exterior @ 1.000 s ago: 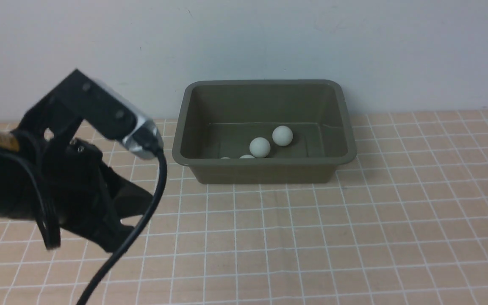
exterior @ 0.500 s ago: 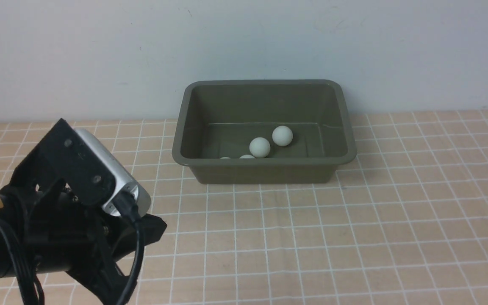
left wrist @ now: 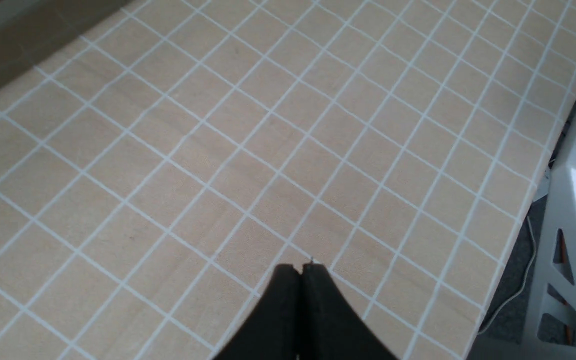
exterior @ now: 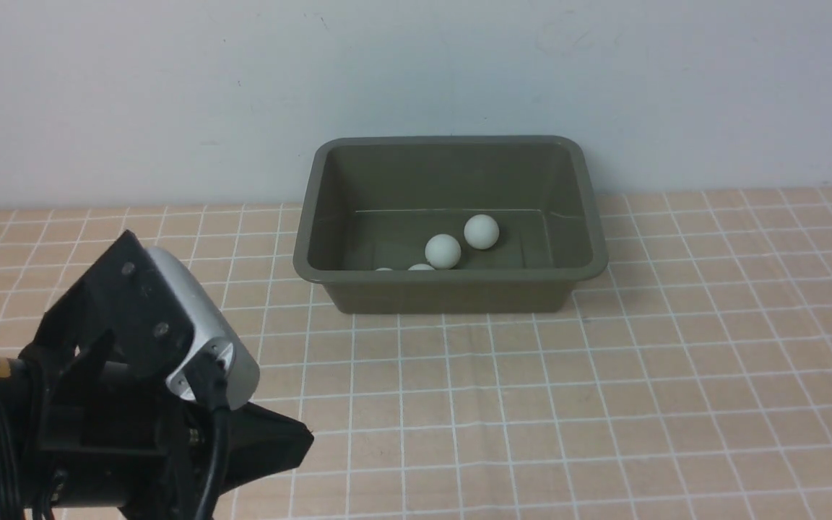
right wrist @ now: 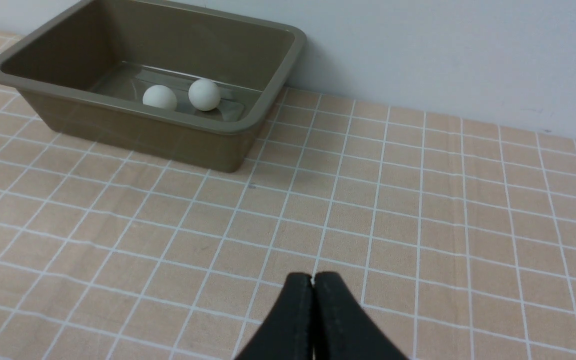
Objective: Put the table tennis balls into the box on the light coffee tablecloth.
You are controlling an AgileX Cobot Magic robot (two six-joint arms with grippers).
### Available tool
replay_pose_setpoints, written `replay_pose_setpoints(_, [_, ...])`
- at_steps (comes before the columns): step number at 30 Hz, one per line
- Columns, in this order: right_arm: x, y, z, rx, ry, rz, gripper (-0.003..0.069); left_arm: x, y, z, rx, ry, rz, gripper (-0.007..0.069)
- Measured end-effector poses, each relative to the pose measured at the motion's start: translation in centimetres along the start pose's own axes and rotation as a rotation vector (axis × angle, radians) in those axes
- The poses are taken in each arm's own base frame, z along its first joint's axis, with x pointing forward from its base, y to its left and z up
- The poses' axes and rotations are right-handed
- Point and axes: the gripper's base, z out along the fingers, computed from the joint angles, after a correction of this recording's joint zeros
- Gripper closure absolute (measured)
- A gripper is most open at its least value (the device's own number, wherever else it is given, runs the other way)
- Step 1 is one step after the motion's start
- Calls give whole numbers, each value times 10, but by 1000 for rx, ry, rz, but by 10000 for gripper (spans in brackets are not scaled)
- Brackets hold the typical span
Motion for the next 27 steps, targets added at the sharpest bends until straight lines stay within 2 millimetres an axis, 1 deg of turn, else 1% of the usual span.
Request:
replay_pose_setpoints(2, [0,0,0,0,0,0,675,1,2,-1,-32,4,72,693])
replay_pose_setpoints(4, [0,0,0,0,0,0,675,2,8,-1,-110,-23,122,693])
replay_pose_setpoints(6, [0,0,0,0,0,0,675,9,15,-2,-224,-80,122,693])
replay_pose_setpoints(7, [0,0,0,0,0,0,675,12,16,-3,-247,-95,114,693])
replay_pose_setpoints(8, [0,0,0,0,0,0,675,20,21,-7,-344,-157,79,693])
replay_pose_setpoints(11, [0,0,0,0,1,-1,675,38,29,-19,-520,-287,-30,693])
replay_pose_setpoints(12, [0,0,0,0,1,-1,675,48,32,-26,-605,-359,-104,693])
replay_pose_setpoints(14, [0,0,0,0,1,-2,675,64,35,-39,-745,-456,-195,693])
replay_pose_setpoints(15, [0,0,0,0,1,-2,675,67,34,-40,-757,-471,-209,693])
replay_pose_setpoints(16, [0,0,0,0,1,-3,675,83,34,-51,-863,-540,-263,693])
replay_pose_setpoints(17, [0,0,0,0,1,-3,675,88,33,-53,-892,-560,-276,693])
replay_pose_setpoints(18, [0,0,0,0,1,-3,675,100,29,-58,-944,-592,-281,693])
replay_pose_setpoints(20, [0,0,0,0,1,-3,675,115,24,-60,-1000,-622,-276,693])
replay_pose_setpoints(24, [0,0,0,0,1,-3,675,143,14,-58,-1075,-650,-215,693])
replay_pose_setpoints(27, [0,0,0,0,1,-3,675,160,10,-52,-1093,-683,-200,693])
